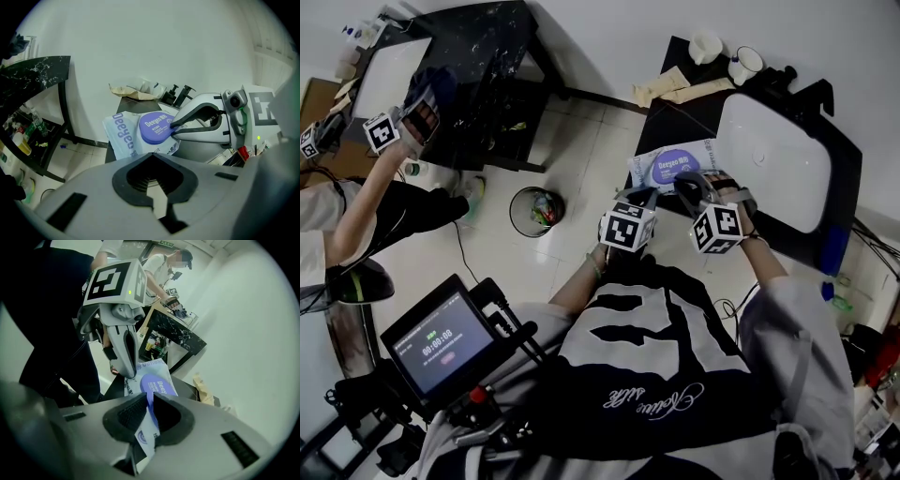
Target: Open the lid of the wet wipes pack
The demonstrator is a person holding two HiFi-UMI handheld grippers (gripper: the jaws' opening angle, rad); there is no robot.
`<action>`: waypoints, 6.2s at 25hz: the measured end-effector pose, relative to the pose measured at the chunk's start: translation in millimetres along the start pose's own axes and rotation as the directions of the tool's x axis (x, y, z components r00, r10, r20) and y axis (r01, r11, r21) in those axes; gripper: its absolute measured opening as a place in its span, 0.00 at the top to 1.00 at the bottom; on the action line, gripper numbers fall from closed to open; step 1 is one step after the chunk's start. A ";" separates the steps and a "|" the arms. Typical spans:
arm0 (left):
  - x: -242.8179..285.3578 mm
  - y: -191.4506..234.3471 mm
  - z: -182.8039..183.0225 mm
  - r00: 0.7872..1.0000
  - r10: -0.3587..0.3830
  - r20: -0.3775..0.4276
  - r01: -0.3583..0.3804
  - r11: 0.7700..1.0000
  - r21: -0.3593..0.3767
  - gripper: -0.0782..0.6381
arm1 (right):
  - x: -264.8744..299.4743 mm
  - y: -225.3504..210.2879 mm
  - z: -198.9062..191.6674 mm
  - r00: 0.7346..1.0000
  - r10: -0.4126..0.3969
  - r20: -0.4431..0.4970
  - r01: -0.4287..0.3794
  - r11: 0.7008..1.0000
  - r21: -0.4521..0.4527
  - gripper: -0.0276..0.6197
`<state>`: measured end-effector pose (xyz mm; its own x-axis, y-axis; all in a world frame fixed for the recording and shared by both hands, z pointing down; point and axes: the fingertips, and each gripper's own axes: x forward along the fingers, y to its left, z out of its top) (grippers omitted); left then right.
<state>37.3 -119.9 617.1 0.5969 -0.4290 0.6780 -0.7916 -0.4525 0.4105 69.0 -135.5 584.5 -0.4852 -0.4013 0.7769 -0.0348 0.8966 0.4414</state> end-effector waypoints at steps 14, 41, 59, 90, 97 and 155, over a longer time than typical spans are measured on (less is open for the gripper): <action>0.1 2.5 2.6 1.000 -0.002 -0.002 0.002 1.000 0.001 0.89 | 9.6 -7.4 -1.8 0.999 0.031 0.017 -0.029 0.995 -0.096 0.87; 5.1 29.1 24.6 0.991 0.076 -0.107 -0.063 0.991 0.119 0.89 | 5.1 -50.2 28.9 0.976 0.138 0.166 -0.152 0.985 0.076 0.87; 3.8 26.8 25.2 0.993 0.046 -0.106 -0.039 0.997 0.072 0.89 | 48.0 -152.9 46.7 0.978 -0.051 0.200 -0.016 0.947 0.321 0.89; -65.1 -44.2 67.6 0.957 -0.082 0.278 0.127 0.981 -0.146 0.89 | -63.5 -69.9 -0.3 0.935 -0.347 0.073 0.111 0.484 0.868 0.96; -124.0 -110.0 55.7 0.908 -0.067 0.413 0.124 0.986 -0.112 0.89 | -136.3 -4.6 8.8 0.885 -0.458 0.083 0.095 0.352 0.931 0.96; -364.6 -160.1 -152.9 0.859 -0.297 0.416 0.194 0.942 0.273 0.89 | -253.4 246.3 234.6 0.680 -0.729 -0.079 0.221 0.101 0.970 0.96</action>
<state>-73.6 228.5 397.3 0.8026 -0.5595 0.2068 -0.5946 -0.7232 0.3513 -21.6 230.9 391.0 -0.2352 -0.9412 0.2424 -0.9584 0.1831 -0.2190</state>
